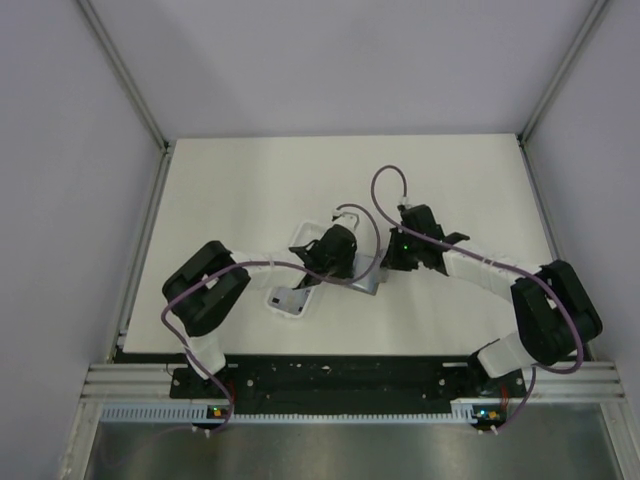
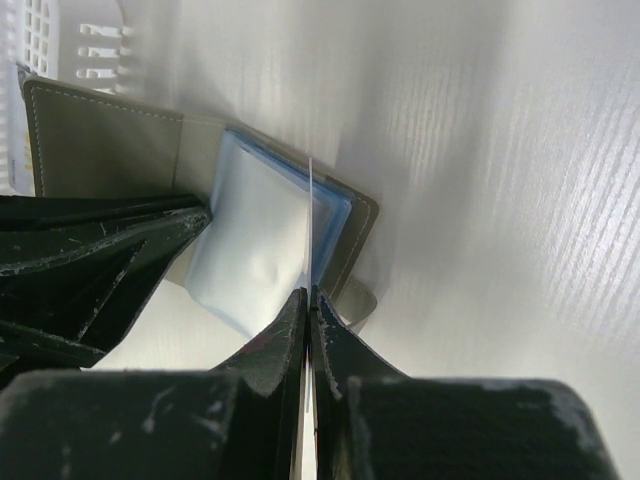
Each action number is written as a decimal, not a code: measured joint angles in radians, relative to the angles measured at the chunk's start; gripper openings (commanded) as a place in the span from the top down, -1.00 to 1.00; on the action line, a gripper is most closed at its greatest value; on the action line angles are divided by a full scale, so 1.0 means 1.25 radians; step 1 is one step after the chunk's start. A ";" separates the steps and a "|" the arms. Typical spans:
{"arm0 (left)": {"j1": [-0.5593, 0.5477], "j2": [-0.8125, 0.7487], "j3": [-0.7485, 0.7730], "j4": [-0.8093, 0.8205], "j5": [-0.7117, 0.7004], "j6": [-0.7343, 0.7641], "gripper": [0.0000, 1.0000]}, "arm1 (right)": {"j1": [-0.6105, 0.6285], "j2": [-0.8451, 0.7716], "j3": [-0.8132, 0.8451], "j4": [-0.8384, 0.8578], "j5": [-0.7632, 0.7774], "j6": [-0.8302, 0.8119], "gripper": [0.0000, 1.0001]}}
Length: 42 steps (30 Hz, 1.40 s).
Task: Put the credit cards into the card holder
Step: Insert the credit card into the card holder.
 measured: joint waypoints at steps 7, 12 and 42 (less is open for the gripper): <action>-0.045 -0.031 -0.068 0.056 -0.008 -0.057 1.00 | 0.000 -0.058 -0.045 -0.021 -0.002 -0.003 1.00; -0.086 -0.040 -0.086 0.066 -0.023 -0.106 1.00 | 0.000 -0.108 -0.077 -0.049 -0.009 -0.013 1.00; -0.117 -0.056 -0.092 0.033 -0.041 -0.176 1.00 | 0.000 -0.239 -0.209 -0.041 -0.084 0.098 1.00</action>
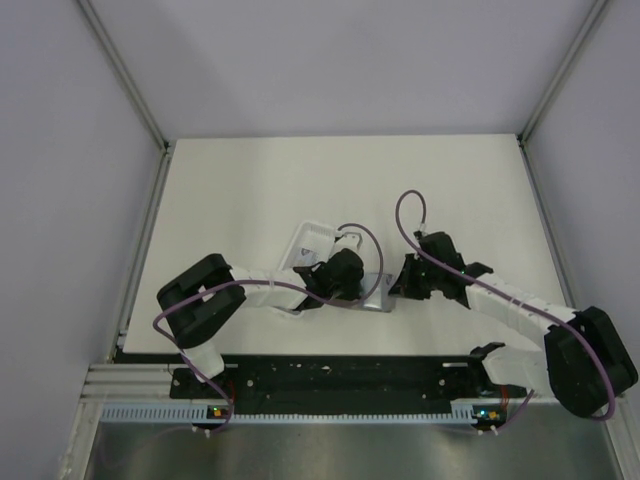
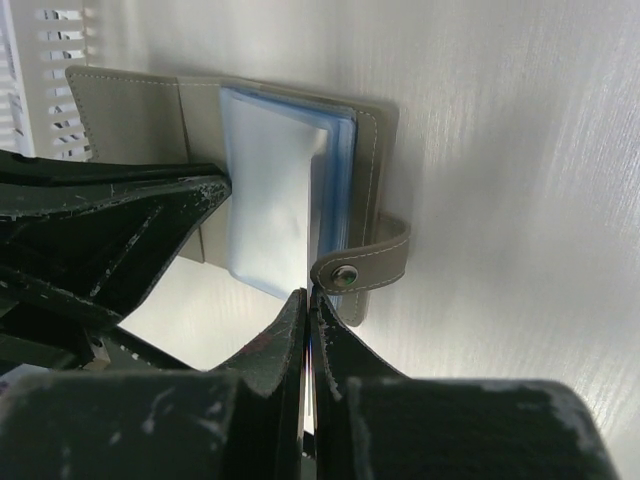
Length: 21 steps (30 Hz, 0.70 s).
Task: Put the credit cards into the card holder
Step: Insert the credit card into the card holder.
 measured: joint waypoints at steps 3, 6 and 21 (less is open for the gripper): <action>0.000 0.000 0.000 0.000 0.000 0.000 1.00 | 0.000 0.007 0.000 0.009 0.002 0.001 1.00; 0.000 0.000 0.000 0.000 0.001 0.000 1.00 | 0.000 0.034 0.002 0.017 0.001 0.002 1.00; 0.000 0.000 0.000 0.001 0.003 0.001 1.00 | 0.000 0.134 0.024 0.095 -0.031 0.023 1.00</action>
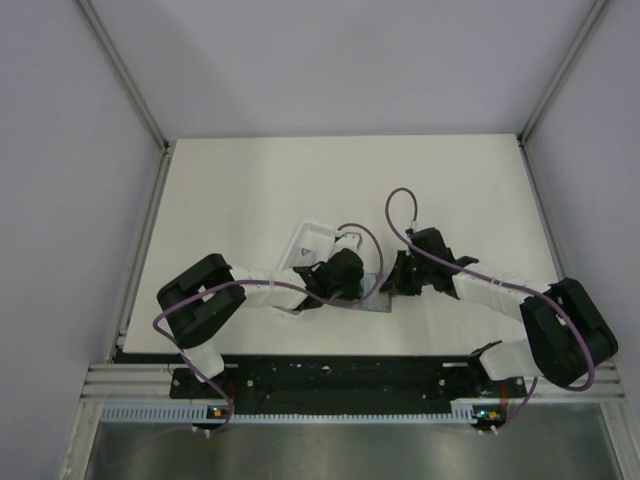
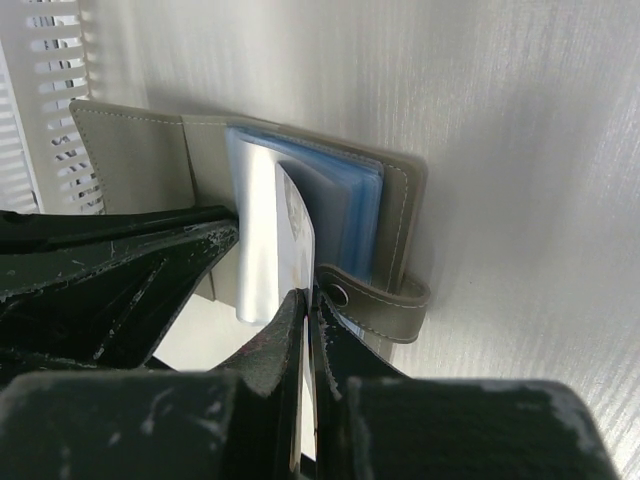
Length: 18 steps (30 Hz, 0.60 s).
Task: Put the credit cards into the card holder
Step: Insert the credit card into the card holder.
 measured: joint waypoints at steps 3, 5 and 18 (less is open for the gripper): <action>0.000 0.000 0.000 0.000 0.000 0.000 1.00 | -0.002 0.012 0.001 0.014 -0.009 0.004 1.00; 0.000 0.000 0.000 0.000 0.000 0.000 1.00 | -0.003 0.017 0.001 0.021 -0.014 0.005 1.00; 0.000 0.000 0.000 0.000 -0.001 0.000 1.00 | -0.003 -0.089 0.036 -0.133 0.071 -0.033 1.00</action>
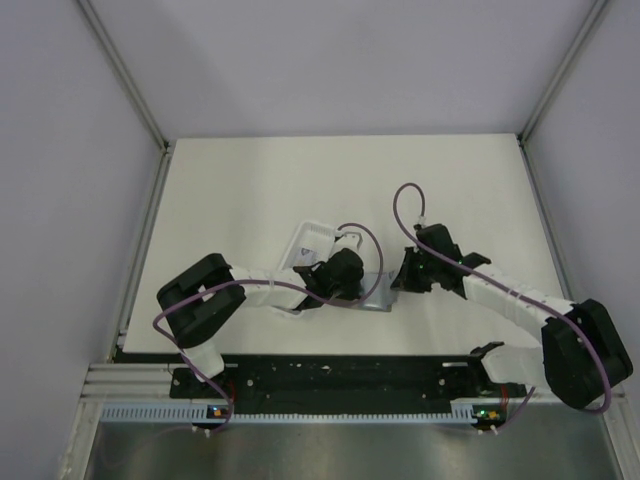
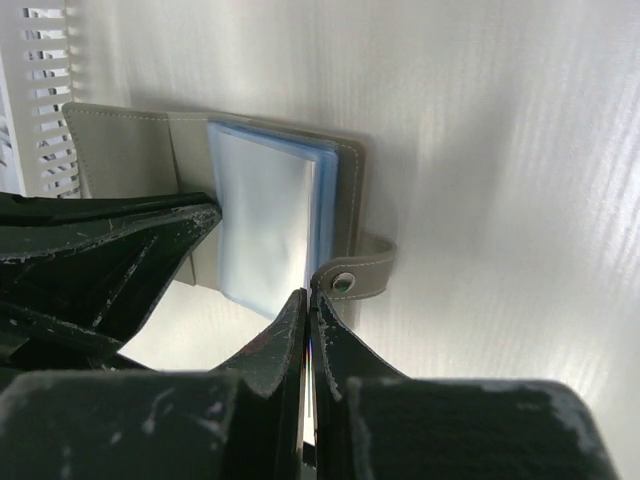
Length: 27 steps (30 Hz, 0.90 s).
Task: Put the credit cards into the card holder
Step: Insert the credit card into the card holder.
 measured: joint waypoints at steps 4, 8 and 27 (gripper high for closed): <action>0.000 0.000 0.000 0.000 0.000 0.001 1.00 | 0.000 -0.018 0.013 -0.045 0.027 -0.014 1.00; 0.000 0.000 0.000 0.000 0.000 0.001 1.00 | 0.000 -0.015 0.016 -0.070 0.036 -0.022 1.00; -0.003 -0.025 0.000 -0.040 0.013 0.013 1.00 | 0.000 0.028 0.015 -0.050 0.018 -0.035 1.00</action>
